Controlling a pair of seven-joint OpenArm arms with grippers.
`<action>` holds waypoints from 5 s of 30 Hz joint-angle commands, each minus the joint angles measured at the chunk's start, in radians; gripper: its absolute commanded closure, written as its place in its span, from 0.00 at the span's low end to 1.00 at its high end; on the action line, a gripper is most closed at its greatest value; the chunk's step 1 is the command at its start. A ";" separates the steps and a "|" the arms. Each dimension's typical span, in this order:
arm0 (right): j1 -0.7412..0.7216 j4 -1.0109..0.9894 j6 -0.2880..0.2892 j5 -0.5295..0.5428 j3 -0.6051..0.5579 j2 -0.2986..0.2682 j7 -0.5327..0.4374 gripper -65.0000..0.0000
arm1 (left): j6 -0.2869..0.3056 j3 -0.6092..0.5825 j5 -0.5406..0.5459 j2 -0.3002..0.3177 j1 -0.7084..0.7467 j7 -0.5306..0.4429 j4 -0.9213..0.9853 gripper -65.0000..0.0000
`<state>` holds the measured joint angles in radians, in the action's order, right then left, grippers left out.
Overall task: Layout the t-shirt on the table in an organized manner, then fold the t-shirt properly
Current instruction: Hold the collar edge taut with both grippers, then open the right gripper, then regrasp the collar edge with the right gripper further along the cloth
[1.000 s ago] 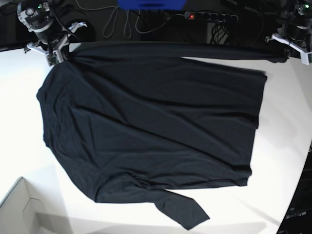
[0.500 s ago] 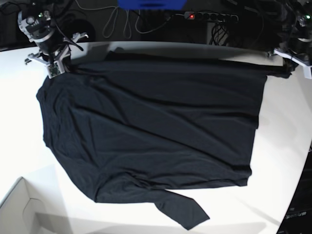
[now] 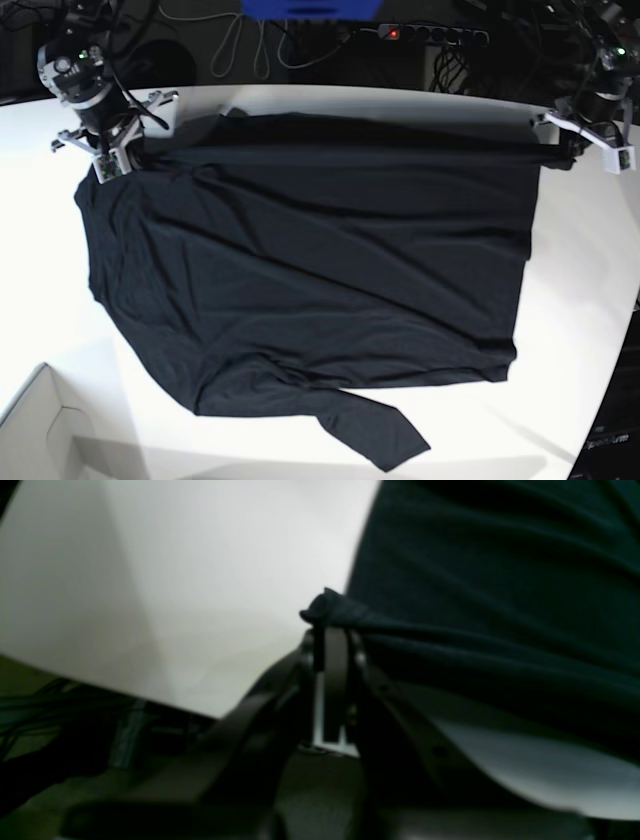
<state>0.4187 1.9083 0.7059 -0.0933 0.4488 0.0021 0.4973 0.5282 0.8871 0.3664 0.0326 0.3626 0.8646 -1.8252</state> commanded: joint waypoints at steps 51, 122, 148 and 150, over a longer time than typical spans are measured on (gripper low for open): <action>-0.010 0.015 -0.008 0.011 -0.043 -0.024 -0.022 1.00 | -0.015 0.020 0.006 0.053 -0.162 0.325 0.057 1.00; 0.064 0.023 -0.008 0.016 0.058 0.017 -0.021 0.54 | -0.003 -0.081 0.007 0.053 -0.164 0.281 0.195 0.34; 0.111 0.017 -0.008 0.016 -0.127 0.100 -0.021 0.53 | -0.003 -0.119 0.016 0.054 -0.112 0.143 0.296 1.00; 0.101 0.015 -0.008 0.017 -0.129 0.105 -0.021 0.53 | -0.003 -0.113 0.016 0.071 -0.112 0.143 0.296 1.00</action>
<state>0.5240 1.9060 0.7021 -0.0898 0.3187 0.1051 0.4973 0.5282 0.7719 0.4240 0.0921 0.2405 0.9562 -1.5295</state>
